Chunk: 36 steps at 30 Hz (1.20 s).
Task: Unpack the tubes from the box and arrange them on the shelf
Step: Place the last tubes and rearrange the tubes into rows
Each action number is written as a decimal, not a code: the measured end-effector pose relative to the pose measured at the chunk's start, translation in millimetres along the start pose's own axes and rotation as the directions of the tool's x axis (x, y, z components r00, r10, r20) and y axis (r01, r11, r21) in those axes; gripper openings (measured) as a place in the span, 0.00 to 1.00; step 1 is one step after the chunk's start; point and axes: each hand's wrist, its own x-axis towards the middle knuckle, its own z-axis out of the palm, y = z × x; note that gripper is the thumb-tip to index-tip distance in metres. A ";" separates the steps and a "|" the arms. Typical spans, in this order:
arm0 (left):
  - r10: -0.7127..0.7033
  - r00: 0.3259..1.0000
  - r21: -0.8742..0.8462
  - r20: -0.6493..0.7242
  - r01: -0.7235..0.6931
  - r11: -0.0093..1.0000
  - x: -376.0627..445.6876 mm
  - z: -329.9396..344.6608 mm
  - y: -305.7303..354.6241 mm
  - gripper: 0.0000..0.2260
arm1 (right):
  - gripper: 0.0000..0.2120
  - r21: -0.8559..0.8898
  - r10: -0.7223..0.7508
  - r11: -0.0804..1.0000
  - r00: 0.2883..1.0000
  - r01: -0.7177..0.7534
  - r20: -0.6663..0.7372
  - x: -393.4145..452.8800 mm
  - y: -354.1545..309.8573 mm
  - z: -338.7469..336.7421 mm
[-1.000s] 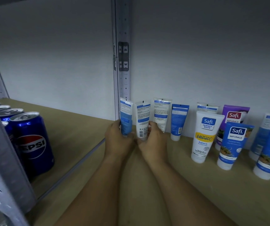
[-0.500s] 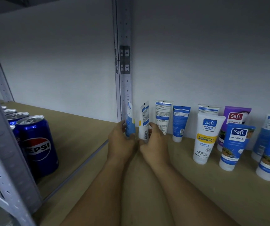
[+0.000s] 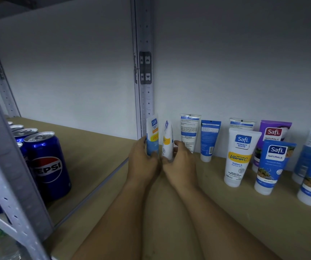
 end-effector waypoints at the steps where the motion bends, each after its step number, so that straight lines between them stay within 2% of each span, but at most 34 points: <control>1: -0.006 1.000 0.004 -0.005 0.006 1.000 0.4 0.2 -0.6 0.21 | 0.28 0.002 -0.002 1.000 1.000 0.002 -0.012 0.6 0.6 0.3; 5: -0.008 1.000 0.008 -0.008 0.008 1.000 1.5 -1.0 -1.7 0.16 | 0.25 0.004 -0.001 1.000 1.000 0.001 -0.012 1.2 1.3 0.6; 9: -0.006 1.000 0.013 0.015 0.006 1.000 3.3 -1.4 -4.5 0.17 | 0.23 -0.001 -0.014 1.000 1.000 0.014 0.026 1.1 0.8 -0.5; 17: -0.030 1.000 -0.007 0.009 0.030 1.000 6.4 0.8 -7.6 0.19 | 0.27 0.050 0.013 0.999 0.999 -0.011 -0.036 0.9 0.2 0.9; 23: 0.020 1.000 0.028 0.007 -0.020 0.999 8.1 1.3 -14.4 0.13 | 0.25 0.052 -0.001 0.999 1.000 0.000 0.015 1.2 1.6 0.7; 29: 0.020 1.000 0.089 -0.015 -0.018 0.996 15.7 3.1 -26.7 0.20 | 0.28 0.067 -0.008 0.998 0.998 0.004 0.063 2.6 2.4 1.2; 33: -0.022 0.999 0.118 0.026 0.019 0.993 17.6 4.2 -31.4 0.30 | 0.27 0.066 -0.005 0.998 0.996 -0.001 0.086 3.9 2.9 0.4; 36: -0.047 0.998 0.104 0.041 0.043 0.994 17.5 4.3 -32.7 0.33 | 0.27 0.086 -0.006 0.996 0.996 -0.001 0.086 4.0 3.3 1.3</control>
